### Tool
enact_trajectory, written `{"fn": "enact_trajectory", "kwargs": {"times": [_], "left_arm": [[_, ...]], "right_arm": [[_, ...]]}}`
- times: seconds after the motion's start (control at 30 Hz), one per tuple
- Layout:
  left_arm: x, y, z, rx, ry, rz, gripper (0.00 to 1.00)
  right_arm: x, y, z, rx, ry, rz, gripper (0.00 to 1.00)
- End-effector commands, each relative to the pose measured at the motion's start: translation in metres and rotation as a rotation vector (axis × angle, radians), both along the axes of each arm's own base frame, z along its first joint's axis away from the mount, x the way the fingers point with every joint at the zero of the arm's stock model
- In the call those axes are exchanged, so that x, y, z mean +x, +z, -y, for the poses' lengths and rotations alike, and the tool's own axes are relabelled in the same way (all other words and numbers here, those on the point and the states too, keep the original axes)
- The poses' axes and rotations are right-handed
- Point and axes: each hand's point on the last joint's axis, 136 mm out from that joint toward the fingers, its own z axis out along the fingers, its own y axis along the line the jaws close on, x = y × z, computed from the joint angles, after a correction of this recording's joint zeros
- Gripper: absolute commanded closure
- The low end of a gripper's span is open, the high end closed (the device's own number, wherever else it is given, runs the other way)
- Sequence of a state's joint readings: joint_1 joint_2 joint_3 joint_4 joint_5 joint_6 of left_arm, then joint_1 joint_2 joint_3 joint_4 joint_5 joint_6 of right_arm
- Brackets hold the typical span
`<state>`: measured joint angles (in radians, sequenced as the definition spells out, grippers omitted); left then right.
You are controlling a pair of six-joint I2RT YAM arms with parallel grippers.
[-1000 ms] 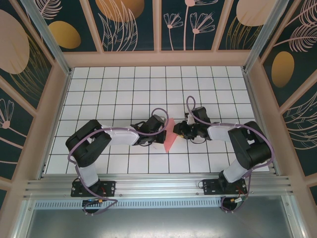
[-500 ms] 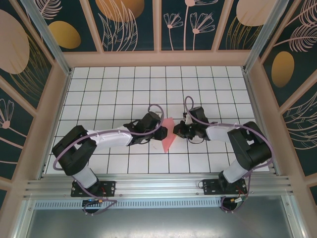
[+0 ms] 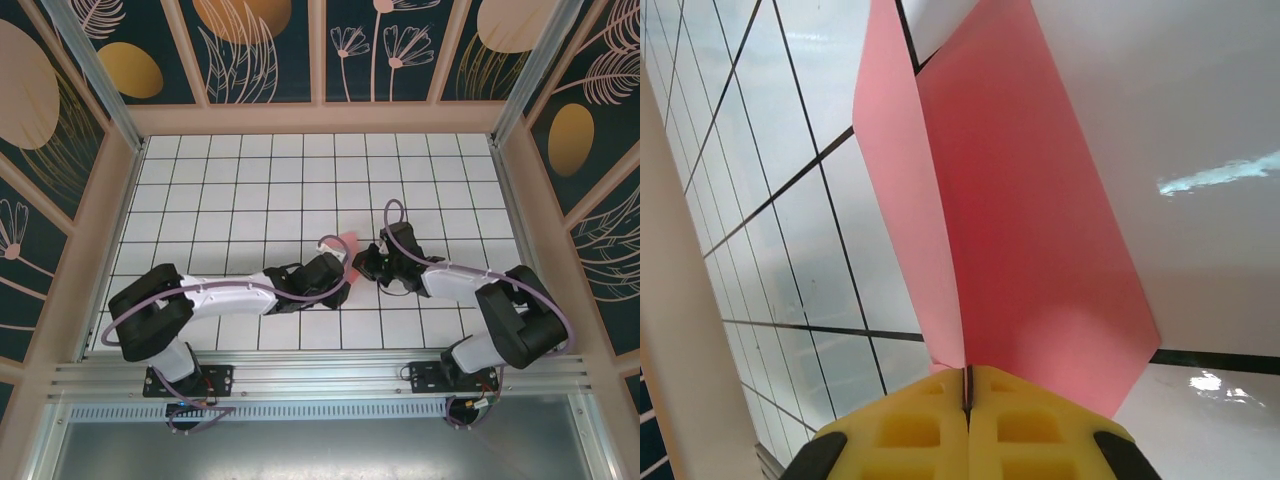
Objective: Fold a paper plane with a square sheet of paper (pick it up from the middle)
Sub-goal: Fourth fold the wing at the center of the table.
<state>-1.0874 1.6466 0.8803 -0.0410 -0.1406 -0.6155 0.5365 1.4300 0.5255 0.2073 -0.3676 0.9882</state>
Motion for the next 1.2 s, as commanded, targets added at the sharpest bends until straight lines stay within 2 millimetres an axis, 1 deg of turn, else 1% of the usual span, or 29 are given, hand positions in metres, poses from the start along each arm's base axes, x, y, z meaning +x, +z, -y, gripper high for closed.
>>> {"fn": "enact_trajectory", "kwargs": {"times": [0.0, 0.07, 0.2, 0.23, 0.43, 0.6, 0.9, 0.97, 1.07, 1.13, 1.17], "left_arm": [[0.006, 0.001, 0.007, 0.049, 0.003, 0.049, 0.6], [0.008, 0.0, 0.01, 0.062, 0.0, 0.062, 0.59], [0.01, -0.019, 0.007, 0.13, -0.006, 0.067, 0.6], [0.014, -0.012, 0.016, 0.118, -0.011, 0.081, 0.6], [0.022, -0.019, 0.012, 0.188, 0.009, 0.118, 0.63], [0.024, -0.019, 0.012, 0.191, 0.017, 0.126, 0.72], [0.023, -0.021, 0.009, 0.195, 0.029, 0.125, 0.93], [0.023, -0.021, 0.009, 0.186, 0.036, 0.125, 0.95], [0.023, -0.023, 0.006, 0.173, 0.066, 0.12, 0.99], [0.024, -0.023, 0.001, 0.158, 0.103, 0.121, 1.0], [0.026, -0.019, 0.001, 0.143, 0.119, 0.125, 1.0]], "right_arm": [[0.004, 0.008, 0.001, 0.026, -0.05, 0.022, 0.99], [0.004, 0.009, 0.001, 0.033, -0.05, 0.019, 0.99], [0.004, 0.012, 0.0, 0.044, -0.055, 0.018, 0.98], [0.004, 0.012, 0.0, 0.044, -0.055, 0.017, 0.98], [0.005, 0.013, -0.001, 0.045, -0.053, 0.018, 0.98], [0.004, 0.011, 0.0, 0.04, -0.052, 0.013, 0.98], [0.004, 0.012, -0.001, 0.038, -0.046, 0.018, 0.97], [0.004, 0.014, -0.001, 0.038, -0.04, 0.025, 0.94], [0.004, 0.02, 0.0, 0.026, -0.023, 0.048, 0.85], [0.006, 0.025, 0.007, -0.003, -0.022, 0.068, 0.78], [0.007, 0.027, 0.011, -0.014, -0.023, 0.082, 0.75]]}}
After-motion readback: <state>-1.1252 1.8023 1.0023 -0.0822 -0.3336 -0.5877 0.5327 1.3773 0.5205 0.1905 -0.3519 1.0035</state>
